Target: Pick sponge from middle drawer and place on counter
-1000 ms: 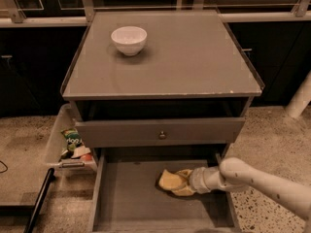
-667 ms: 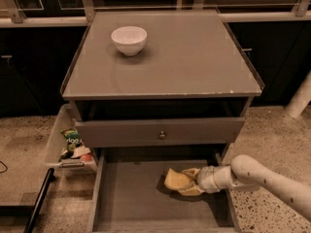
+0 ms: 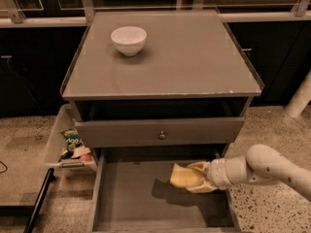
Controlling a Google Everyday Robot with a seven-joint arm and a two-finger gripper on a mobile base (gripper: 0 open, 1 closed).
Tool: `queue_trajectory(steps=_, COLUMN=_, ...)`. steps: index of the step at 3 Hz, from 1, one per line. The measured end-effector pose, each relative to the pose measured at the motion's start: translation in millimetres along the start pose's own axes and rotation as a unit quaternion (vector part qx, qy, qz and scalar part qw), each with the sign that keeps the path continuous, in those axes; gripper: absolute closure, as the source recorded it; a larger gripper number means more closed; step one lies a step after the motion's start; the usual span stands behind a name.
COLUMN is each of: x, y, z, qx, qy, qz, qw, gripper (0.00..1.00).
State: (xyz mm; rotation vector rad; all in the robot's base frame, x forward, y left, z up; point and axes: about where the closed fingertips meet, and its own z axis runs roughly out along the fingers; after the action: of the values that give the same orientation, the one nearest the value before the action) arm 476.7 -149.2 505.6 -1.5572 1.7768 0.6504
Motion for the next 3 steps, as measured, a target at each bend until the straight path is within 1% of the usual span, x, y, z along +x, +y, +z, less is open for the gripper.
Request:
queue_trajectory(steps=1, x=-18, y=-8, z=-20, qx=0.012, qy=0.014, qz=-0.021, qw=0.9996, gripper=1.0)
queue_trajectory(steps=2, x=-18, y=-3, z=-18, qx=0.008, qy=0.015, qz=-0.02, qw=0.9996, gripper=1.0)
queue_trajectory(steps=3, x=-47, y=9, z=-39, qx=0.012, qy=0.022, qz=-0.055, qw=0.9982, gripper=1.0)
